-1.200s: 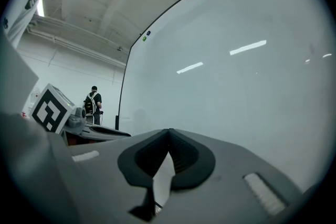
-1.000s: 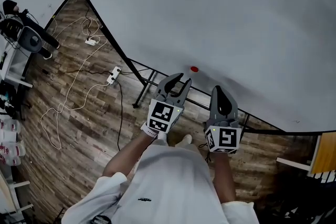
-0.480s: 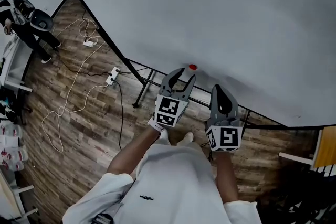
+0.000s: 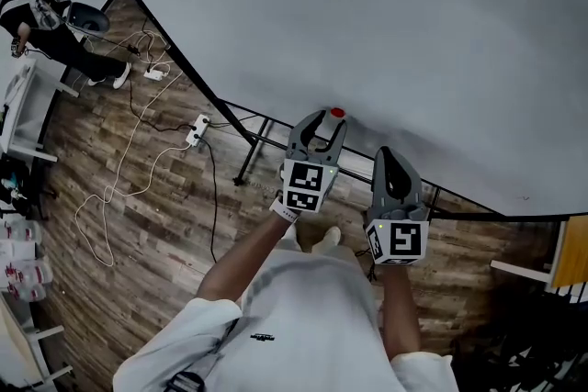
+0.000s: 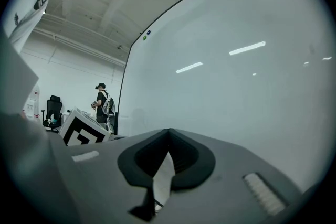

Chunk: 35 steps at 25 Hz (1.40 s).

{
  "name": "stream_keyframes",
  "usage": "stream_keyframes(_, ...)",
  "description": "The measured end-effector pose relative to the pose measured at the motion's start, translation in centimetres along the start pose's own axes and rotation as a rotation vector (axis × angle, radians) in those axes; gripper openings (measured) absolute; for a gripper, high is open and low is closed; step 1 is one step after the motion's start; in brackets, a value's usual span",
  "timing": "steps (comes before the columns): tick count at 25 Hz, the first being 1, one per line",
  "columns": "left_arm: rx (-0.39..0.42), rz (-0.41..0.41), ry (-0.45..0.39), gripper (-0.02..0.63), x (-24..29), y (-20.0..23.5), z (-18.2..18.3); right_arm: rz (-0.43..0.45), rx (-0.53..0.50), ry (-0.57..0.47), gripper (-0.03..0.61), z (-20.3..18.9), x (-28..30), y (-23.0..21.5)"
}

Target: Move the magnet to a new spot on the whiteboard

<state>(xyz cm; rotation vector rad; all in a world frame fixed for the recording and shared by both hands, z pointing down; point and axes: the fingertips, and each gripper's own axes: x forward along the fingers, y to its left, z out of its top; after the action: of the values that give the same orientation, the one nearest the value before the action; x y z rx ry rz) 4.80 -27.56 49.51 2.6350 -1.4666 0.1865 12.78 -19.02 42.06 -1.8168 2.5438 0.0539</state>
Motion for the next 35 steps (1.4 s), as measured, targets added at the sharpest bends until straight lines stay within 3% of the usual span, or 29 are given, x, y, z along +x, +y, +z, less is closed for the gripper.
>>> stream_keyframes(11,-0.024,0.055,0.006,0.17,1.5,-0.1,-0.7,-0.022,0.0,0.002,0.003,0.0,-0.4,-1.2)
stream_keyframes(16,-0.014,0.093,0.022,0.121,1.6,-0.2,-0.8,-0.027,-0.003,0.003,0.003,0.1,-0.5,-1.7)
stream_keyframes(35,-0.041,0.079,0.031,0.115,1.2,0.2,-0.3,-0.036,0.017,-0.016,0.003,0.3,-0.6,-1.7)
